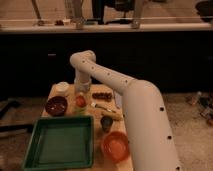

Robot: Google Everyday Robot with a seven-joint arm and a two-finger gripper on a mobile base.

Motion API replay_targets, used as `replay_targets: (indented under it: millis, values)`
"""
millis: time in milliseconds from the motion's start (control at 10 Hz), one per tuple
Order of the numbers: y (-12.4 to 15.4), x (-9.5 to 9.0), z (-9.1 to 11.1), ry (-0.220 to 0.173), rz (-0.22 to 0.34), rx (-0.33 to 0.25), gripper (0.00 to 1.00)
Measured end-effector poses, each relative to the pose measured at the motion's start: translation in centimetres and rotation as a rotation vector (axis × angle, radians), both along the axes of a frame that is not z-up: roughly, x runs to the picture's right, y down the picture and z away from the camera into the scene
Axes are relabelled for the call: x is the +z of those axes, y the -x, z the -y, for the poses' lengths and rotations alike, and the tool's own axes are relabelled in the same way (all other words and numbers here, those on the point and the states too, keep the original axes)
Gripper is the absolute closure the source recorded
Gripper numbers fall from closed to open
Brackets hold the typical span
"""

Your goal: Place apple in plastic cup

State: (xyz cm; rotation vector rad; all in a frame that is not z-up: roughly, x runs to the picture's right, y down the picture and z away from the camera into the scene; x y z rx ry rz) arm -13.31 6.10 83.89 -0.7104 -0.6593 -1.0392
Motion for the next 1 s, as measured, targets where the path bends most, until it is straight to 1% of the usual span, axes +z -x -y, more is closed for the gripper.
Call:
replay_targets:
  millis: [300, 700, 800, 1000]
  values:
    - [0.43, -0.24, -0.33, 0.006, 0.004, -0.007, 1.00]
    - [0.76, 0.05, -0.78, 0.011, 0.006, -0.014, 1.00]
    - [0.73, 0.06, -0.76, 0.011, 0.007, -0.013, 0.96]
    - [0.74, 0.07, -0.77, 0.010, 0.007, -0.014, 0.78]
